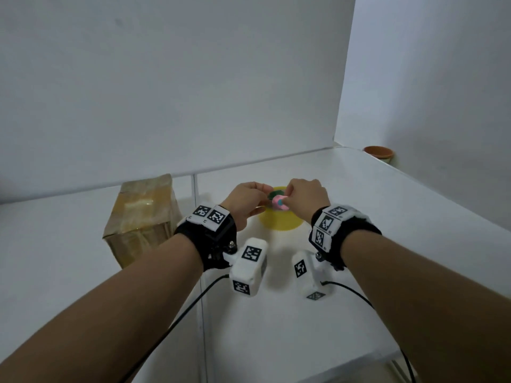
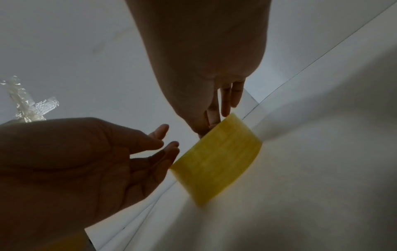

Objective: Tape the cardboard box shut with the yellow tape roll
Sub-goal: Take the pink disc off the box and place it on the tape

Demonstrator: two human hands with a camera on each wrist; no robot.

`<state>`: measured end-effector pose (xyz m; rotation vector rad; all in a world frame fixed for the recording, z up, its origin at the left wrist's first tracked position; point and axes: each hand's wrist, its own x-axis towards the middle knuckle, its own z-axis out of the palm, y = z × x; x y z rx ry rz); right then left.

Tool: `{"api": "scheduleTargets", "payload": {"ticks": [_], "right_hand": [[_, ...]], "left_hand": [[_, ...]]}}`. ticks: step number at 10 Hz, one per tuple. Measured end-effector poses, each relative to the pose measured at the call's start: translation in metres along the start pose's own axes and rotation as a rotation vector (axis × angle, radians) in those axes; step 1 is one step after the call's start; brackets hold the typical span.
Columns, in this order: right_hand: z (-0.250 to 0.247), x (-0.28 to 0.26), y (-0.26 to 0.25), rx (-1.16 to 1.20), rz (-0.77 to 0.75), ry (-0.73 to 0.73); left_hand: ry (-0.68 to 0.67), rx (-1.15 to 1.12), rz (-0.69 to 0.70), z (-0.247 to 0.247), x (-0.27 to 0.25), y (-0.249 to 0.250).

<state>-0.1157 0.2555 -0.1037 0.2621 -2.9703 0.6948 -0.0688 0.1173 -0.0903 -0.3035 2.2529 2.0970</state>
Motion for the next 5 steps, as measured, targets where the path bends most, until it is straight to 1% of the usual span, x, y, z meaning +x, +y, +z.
{"api": "scheduleTargets", "payload": {"ticks": [1, 3, 4, 5], "right_hand": [[0.003, 0.0, 0.003, -0.007, -0.016, 0.003], [-0.005, -0.005, 0.002, 0.059, -0.026, 0.029], [-0.01, -0.012, -0.002, 0.075, -0.035, 0.047], [-0.017, -0.016, -0.015, 0.132, -0.061, 0.102]], "left_hand": [[-0.002, 0.015, 0.01, 0.006, 0.002, 0.0], [-0.022, 0.003, 0.028, 0.009, -0.003, 0.006], [-0.022, 0.044, 0.042, 0.006, -0.01, 0.011], [0.01, 0.04, 0.075, -0.004, -0.018, 0.017]]}}
